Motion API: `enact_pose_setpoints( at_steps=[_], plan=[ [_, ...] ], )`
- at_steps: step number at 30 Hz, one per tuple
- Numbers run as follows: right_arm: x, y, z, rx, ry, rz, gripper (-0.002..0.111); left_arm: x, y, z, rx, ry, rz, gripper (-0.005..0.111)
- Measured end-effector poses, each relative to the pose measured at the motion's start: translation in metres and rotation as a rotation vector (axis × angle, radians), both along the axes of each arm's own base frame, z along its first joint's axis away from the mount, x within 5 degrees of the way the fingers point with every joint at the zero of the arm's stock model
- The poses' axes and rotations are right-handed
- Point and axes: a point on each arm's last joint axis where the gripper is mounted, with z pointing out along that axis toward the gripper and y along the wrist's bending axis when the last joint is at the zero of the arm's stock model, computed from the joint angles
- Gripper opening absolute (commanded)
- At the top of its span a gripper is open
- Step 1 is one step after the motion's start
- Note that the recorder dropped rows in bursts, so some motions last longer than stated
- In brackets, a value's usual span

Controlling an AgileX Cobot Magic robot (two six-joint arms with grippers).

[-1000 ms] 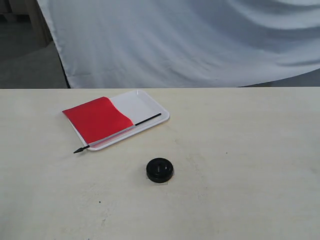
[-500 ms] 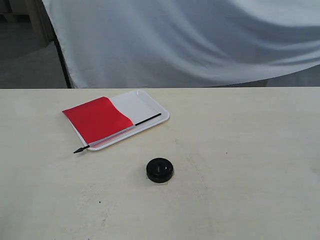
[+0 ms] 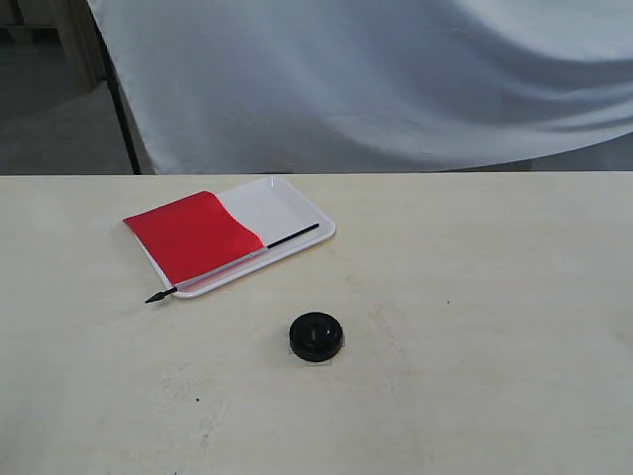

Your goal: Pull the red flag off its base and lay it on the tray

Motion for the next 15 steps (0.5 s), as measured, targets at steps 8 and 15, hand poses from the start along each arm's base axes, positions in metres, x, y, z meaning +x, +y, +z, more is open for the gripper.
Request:
enact_pose_setpoints(
  at_steps=[8, 15],
  plan=[
    [0.011, 0.001, -0.024, 0.056, 0.08, 0.02, -0.001, 0.0, 0.0, 0.0, 0.0, 0.0, 0.0, 0.001],
    [0.029, 0.002, -0.094, 0.091, 0.283, 0.024, -0.001, 0.0, 0.0, 0.0, 0.0, 0.0, 0.0, 0.001]
  ],
)
